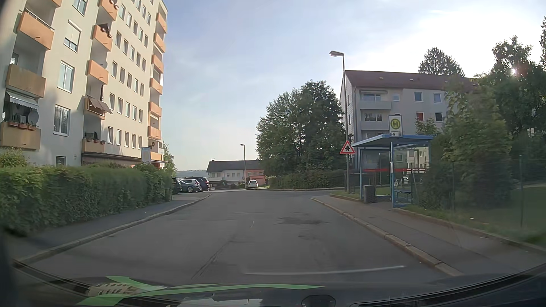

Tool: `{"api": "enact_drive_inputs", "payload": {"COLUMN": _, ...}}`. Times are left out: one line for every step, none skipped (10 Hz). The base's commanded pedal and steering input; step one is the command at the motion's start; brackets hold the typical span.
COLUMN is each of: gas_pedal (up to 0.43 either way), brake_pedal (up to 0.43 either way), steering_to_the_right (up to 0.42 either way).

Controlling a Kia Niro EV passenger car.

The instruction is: Follow the waypoints while adhering to traffic rules and regulations

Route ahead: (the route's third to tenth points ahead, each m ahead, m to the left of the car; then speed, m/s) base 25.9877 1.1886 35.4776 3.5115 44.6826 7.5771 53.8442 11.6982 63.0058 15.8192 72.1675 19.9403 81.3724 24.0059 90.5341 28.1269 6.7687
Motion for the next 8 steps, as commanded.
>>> {"api": "enact_drive_inputs", "payload": {"gas_pedal": 0.130, "brake_pedal": 0.000, "steering_to_the_right": -0.026}}
{"api": "enact_drive_inputs", "payload": {"gas_pedal": 0.118, "brake_pedal": 0.000, "steering_to_the_right": -0.024}}
{"api": "enact_drive_inputs", "payload": {"gas_pedal": 0.118, "brake_pedal": 0.000, "steering_to_the_right": -0.022}}
{"api": "enact_drive_inputs", "payload": {"gas_pedal": 0.118, "brake_pedal": 0.000, "steering_to_the_right": -0.021}}
{"api": "enact_drive_inputs", "payload": {"gas_pedal": 0.118, "brake_pedal": 0.000, "steering_to_the_right": -0.021}}
{"api": "enact_drive_inputs", "payload": {"gas_pedal": 0.118, "brake_pedal": 0.000, "steering_to_the_right": -0.021}}
{"api": "enact_drive_inputs", "payload": {"gas_pedal": 0.118, "brake_pedal": 0.000, "steering_to_the_right": -0.020}}
{"api": "enact_drive_inputs", "payload": {"gas_pedal": 0.118, "brake_pedal": 0.000, "steering_to_the_right": -0.020}}
